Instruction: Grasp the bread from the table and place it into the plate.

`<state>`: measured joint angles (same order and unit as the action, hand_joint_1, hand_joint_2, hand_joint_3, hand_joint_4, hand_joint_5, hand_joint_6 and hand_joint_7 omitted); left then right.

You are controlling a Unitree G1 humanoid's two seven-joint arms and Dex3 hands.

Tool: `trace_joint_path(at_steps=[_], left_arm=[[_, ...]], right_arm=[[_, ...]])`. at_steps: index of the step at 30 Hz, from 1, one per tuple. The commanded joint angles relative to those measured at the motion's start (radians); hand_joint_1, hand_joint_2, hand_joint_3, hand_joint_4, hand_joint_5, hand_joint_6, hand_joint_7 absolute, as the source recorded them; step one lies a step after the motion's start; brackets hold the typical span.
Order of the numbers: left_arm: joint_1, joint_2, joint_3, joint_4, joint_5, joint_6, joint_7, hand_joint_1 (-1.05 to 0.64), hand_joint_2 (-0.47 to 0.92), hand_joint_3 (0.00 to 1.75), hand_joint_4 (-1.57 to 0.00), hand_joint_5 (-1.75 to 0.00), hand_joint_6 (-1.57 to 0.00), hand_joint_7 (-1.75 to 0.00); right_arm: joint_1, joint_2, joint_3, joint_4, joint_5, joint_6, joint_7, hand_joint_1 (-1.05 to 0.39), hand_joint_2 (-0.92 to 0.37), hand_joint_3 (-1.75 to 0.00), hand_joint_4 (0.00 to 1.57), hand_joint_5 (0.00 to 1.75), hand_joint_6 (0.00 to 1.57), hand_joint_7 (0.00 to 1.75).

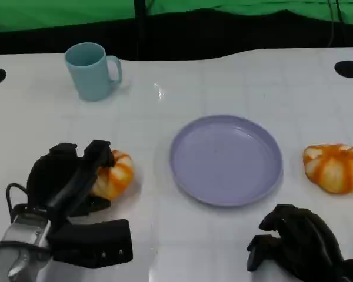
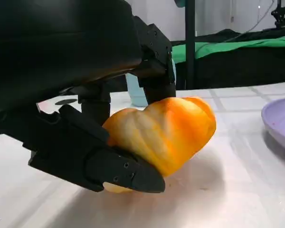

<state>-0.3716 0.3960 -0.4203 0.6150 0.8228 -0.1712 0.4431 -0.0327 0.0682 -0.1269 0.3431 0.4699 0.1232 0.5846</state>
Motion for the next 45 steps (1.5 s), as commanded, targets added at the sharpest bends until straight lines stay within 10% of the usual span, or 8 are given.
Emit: trace_joint_path(at_steps=[1,11,13,19,45], left_arm=[[-0.024,-0.036,0.053,-0.056,-0.099,0.004,-0.074,-0.28,0.82,0.46,-0.72,-1.75,-0.46,-1.75],[-0.137,-0.089,0.044,-0.041,-0.141,-0.067,-0.119,-0.29,0.74,0.59,-0.77,-1.75,-0.53,-1.72],[-0.162,-0.102,0.034,-0.028,-0.135,-0.073,-0.113,-0.28,0.80,0.45,-0.80,-1.75,-0.72,-1.18],[-0.229,-0.154,0.007,0.030,-0.128,-0.103,-0.101,-0.27,0.58,0.84,-0.81,-1.75,-0.58,-1.73],[-0.458,-0.373,-0.116,0.337,-0.073,-0.140,-0.082,-0.29,0.45,1.13,-0.94,-1.75,-0.66,-1.75]], right_arm=[[0.010,-0.007,-0.007,-0.007,0.001,-0.013,-0.002,-1.04,-0.73,0.00,1.57,0.77,1.57,0.39],[0.012,-0.009,-0.006,-0.002,0.001,-0.018,0.006,-1.05,-0.73,0.00,1.56,0.76,1.57,0.37],[0.014,-0.010,-0.005,-0.004,0.002,-0.020,0.012,-1.05,-0.73,0.00,1.56,0.76,1.57,0.37],[0.020,-0.011,-0.004,-0.012,0.001,-0.013,0.008,-1.04,-0.74,0.00,1.57,0.76,1.57,0.40],[0.057,-0.011,0.006,-0.060,0.003,0.004,0.005,-1.05,-0.73,0.00,1.57,0.75,1.57,0.37]])
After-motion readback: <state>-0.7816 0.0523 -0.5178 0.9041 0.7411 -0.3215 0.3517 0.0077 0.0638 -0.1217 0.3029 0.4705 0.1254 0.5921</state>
